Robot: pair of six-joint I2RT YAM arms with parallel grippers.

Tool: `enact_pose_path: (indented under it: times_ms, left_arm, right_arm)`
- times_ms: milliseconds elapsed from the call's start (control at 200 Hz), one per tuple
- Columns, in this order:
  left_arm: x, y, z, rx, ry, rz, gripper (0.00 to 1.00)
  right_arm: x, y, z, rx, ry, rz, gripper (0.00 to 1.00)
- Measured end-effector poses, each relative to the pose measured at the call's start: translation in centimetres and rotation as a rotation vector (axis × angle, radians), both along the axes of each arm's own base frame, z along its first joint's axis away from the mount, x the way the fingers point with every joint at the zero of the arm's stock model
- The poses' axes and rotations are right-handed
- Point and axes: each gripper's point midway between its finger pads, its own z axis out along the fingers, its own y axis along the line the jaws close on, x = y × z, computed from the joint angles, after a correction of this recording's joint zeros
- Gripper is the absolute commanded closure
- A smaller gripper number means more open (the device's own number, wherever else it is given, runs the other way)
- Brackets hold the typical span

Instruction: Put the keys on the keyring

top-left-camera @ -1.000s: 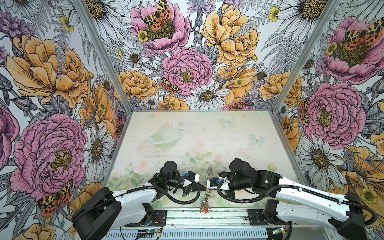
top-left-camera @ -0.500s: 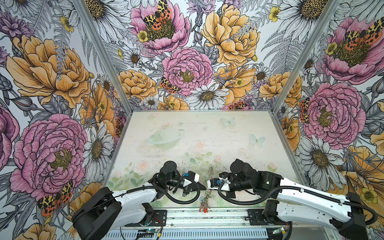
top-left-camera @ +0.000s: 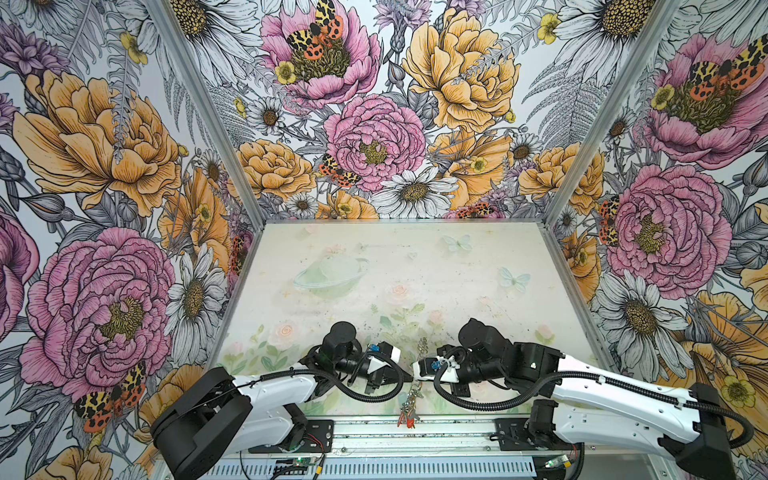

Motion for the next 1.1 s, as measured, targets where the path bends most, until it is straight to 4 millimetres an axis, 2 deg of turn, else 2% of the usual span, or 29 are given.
enact_pose_path:
  times_ms: [245, 485, 751, 1101]
  left_arm:
    - [-0.1, 0.0, 0.1, -0.002, -0.001, -0.004, 1.00]
    - [-0.1, 0.0, 0.1, -0.002, 0.000, -0.006, 1.00]
    - [-0.1, 0.0, 0.1, -0.003, -0.001, -0.006, 1.00]
    - [-0.1, 0.0, 0.2, -0.007, -0.005, -0.005, 1.00]
  right_arm:
    - [0.0, 0.0, -0.2, -0.006, 0.002, -0.001, 1.00]
    - [-0.1, -0.3, 1.2, 0.040, -0.018, -0.004, 1.00]
    - [0.0, -0.1, 0.2, 0.005, 0.005, -0.011, 1.00]
    - [0.1, -0.2, 0.2, 0.007, 0.000, -0.015, 1.00]
